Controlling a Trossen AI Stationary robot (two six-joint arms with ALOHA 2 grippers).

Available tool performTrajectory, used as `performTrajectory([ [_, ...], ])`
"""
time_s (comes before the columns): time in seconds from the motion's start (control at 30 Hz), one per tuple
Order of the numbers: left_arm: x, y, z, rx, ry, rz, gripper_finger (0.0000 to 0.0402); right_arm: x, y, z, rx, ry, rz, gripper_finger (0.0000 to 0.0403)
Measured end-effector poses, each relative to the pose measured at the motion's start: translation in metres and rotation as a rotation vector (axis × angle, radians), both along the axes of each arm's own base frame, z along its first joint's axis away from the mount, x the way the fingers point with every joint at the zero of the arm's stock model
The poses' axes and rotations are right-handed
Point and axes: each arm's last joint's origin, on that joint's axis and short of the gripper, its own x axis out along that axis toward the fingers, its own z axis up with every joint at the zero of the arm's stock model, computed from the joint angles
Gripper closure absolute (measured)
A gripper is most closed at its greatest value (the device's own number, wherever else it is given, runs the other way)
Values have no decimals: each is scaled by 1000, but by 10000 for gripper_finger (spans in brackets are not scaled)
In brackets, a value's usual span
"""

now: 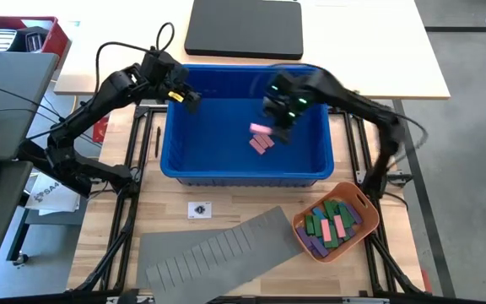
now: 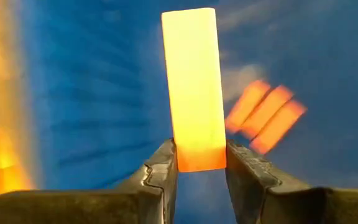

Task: Sort blocks
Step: Put the pink block into the orange bin

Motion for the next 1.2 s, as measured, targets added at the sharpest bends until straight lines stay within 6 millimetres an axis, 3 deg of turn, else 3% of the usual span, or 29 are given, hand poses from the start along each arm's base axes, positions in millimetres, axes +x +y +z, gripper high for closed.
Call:
performTrajectory([
  [0.13,-1,5,3,23,-26,16,164,-41,61,20,185,-57,-30,307],
  [0.27,0,8,6,69,-44,3,164,-74,130,18,400,-70,-33,307],
  [0.43,2,10,11,131,-76,-18,164,-114,213,-3,655,64,-24,307],
  [0.57,4,11,14,150,-104,-15,164,-150,252,-27,757,248,-105,307],
  [0.73,4,11,14,154,-108,-15,164,-185,264,-67,716,427,-335,307],
  [0.97,4,11,14,153,-108,-14,164,-201,257,-122,677,609,-677,307],
  [1.2,4,11,14,152,-108,-15,164,-203,253,-141,678,615,-961,307],
])
